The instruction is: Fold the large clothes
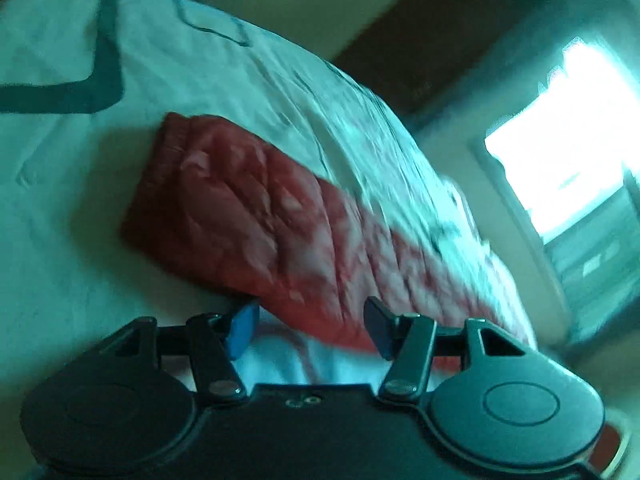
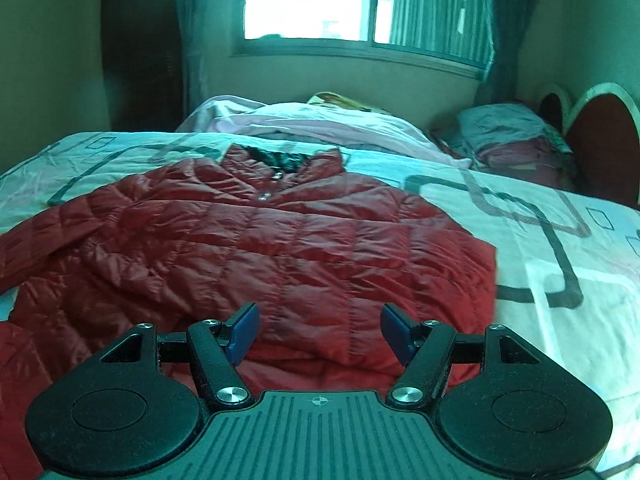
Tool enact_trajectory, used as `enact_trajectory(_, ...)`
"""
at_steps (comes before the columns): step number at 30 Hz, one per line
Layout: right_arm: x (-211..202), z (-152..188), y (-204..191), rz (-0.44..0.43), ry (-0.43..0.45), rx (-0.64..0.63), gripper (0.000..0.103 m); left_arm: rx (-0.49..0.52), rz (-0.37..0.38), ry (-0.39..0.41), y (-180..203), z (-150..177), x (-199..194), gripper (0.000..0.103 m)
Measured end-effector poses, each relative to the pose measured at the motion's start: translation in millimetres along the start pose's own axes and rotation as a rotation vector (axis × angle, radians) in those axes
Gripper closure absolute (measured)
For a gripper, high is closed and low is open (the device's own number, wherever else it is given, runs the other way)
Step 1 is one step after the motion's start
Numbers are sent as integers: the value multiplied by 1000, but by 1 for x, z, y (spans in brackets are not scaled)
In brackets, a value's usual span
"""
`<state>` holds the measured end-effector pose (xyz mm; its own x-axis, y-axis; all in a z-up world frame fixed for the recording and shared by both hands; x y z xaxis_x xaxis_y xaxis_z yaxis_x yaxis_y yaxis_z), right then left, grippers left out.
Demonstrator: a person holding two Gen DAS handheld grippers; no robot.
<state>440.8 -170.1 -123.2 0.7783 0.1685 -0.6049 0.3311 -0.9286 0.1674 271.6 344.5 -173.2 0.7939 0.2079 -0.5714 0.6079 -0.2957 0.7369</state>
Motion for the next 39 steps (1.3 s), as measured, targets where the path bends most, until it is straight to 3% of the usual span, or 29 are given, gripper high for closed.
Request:
enact_trajectory(4, 4, -2, 2, 5, -2, 17, 36, -117, 7, 44, 1, -22, 16, 47)
enact_trajectory(5, 6, -2, 5, 12, -8, 37, 36, -118, 4, 50, 4, -27, 19, 53)
enact_trajectory(6, 9, -2, 9, 22, -12, 63, 36, -99, -7, 56, 6, -30, 23, 79)
enact_trajectory(7, 9, -2, 13, 35, -11, 89, 36, -67, -20, 54, 10, -33, 26, 94)
enact_trajectory(8, 9, -3, 16, 43, -9, 103, 36, -32, -32, 57, 17, -36, 29, 96)
enact_trajectory(11, 7, -1, 21, 50, -7, 113, 36, 101, -9, 108, 49, -36, 25, 97)
enact_trajectory(14, 1, 4, 28, 70, 5, 121, 36, 274, 73, 106, 101, -15, 22, 98)
enact_trajectory(18, -6, 12, 43, 100, 19, 163, 36, 535, 193, 25, 180, 47, 32, 98)
enact_trajectory(24, -14, 20, 72, 140, 33, 242, 36, 831, 336, -197, 267, 179, 54, 98)
enact_trajectory(30, -28, 31, 100, 167, 42, 323, 36, 1048, 402, -368, 309, 299, 65, 98)
enact_trajectory(35, -39, 41, 124, 184, 43, 382, 36, 1195, 426, -496, 313, 381, 68, 98)
enact_trajectory(37, -43, 44, 131, 177, 38, 410, 36, 1210, 417, -531, 309, 403, 72, 92)
enact_trajectory(39, -48, 45, 137, 168, 46, 433, 35, 1205, 409, -572, 300, 419, 75, 58)
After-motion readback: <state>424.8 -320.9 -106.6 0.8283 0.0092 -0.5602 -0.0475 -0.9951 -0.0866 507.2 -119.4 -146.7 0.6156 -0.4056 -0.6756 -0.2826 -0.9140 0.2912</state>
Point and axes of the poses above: each gripper's, at about its wrist camera, not at the fingertips, and x roughly the way its jaws point, y to its right, z to its underside, the point moved 7 cm from there along x, roughly the way its jaws point, and after that the axes turned 11 degrees about -x, right-handed, at the moved point
